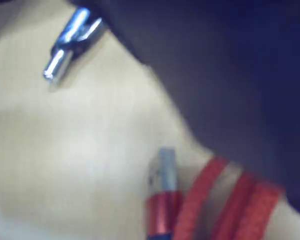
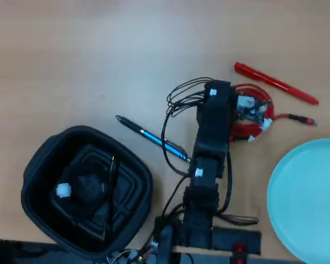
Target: Put a black charging cable in a black bowl and put a red charging cable in a green bowl
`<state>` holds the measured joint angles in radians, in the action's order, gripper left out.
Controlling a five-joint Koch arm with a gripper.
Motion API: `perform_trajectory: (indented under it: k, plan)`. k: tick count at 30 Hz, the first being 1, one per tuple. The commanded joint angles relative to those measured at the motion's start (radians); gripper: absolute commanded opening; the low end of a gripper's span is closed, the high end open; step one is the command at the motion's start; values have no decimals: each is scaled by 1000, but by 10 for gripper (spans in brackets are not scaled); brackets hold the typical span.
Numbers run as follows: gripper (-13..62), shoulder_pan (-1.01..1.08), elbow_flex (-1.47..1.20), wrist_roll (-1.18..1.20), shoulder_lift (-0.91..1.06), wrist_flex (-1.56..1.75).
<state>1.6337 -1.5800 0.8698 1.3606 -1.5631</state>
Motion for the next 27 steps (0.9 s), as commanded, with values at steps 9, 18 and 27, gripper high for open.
perform_trajectory:
  k: [9,18,27]
  plan:
    - [452,-28,23,25,-97,84]
    - [452,94,20,-25,-144,114]
    - [452,176,17,-87,-199,144]
